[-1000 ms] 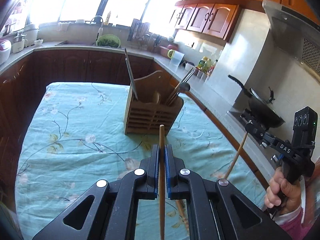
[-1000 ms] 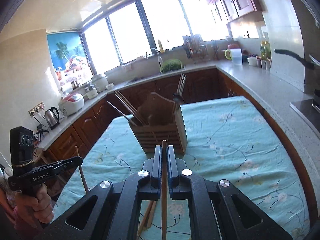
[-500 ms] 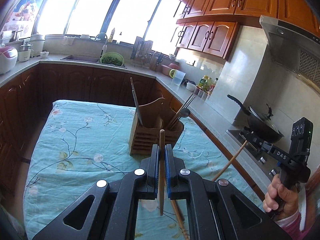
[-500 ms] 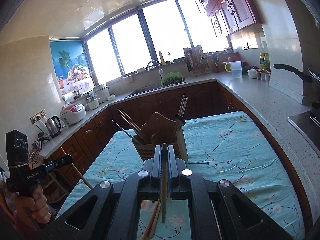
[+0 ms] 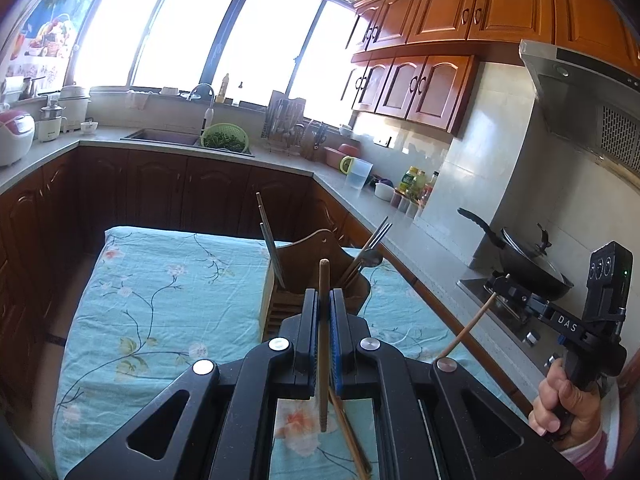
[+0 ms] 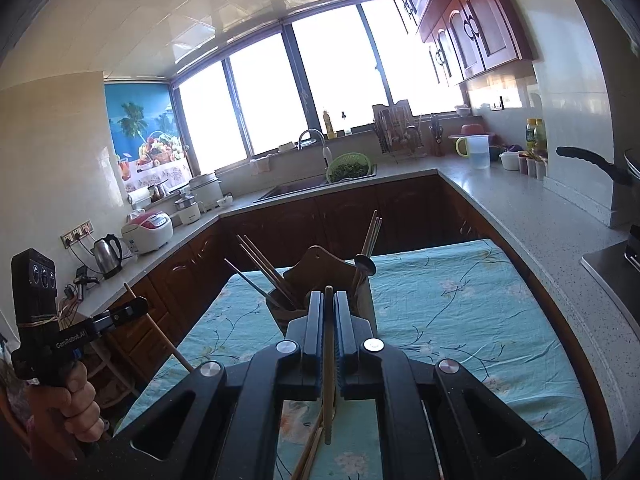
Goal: Organize utensils
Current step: 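Lift both wooden chopsticks and carry them over the wooden holder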
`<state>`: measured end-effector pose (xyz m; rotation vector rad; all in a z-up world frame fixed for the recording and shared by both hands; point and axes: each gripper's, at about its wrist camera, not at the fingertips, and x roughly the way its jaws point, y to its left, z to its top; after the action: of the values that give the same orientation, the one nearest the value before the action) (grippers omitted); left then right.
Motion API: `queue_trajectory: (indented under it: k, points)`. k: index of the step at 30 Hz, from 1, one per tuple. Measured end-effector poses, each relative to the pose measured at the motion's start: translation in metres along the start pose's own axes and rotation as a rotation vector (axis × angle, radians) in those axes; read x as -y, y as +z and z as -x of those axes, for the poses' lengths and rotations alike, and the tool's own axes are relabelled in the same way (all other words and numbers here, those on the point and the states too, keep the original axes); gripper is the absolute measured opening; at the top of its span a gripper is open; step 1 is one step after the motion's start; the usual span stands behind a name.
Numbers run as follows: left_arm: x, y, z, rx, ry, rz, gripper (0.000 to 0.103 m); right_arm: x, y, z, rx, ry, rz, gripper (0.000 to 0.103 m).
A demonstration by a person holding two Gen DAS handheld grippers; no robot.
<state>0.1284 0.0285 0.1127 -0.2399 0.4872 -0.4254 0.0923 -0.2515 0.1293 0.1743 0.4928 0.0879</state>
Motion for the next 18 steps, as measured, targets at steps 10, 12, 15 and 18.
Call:
queue_trajectory:
  k: [10,12,15,18]
  points:
    - [-0.001,0.029,-0.02,0.074,0.018,-0.017,0.004,-0.002,0.032,-0.021,0.049,-0.01,0.023,0.005]
    - [-0.001,0.039,-0.025,0.099,0.019,-0.024,0.004,-0.002,0.045,-0.026,0.075,-0.012,0.024,0.005]
    - [-0.001,0.057,-0.035,0.144,0.028,-0.036,0.004,-0.001,0.067,-0.036,0.124,-0.01,0.009,0.005]
    - [-0.002,0.075,-0.047,0.193,0.039,-0.035,0.004,0.003,0.09,-0.049,0.164,-0.009,-0.015,0.005]
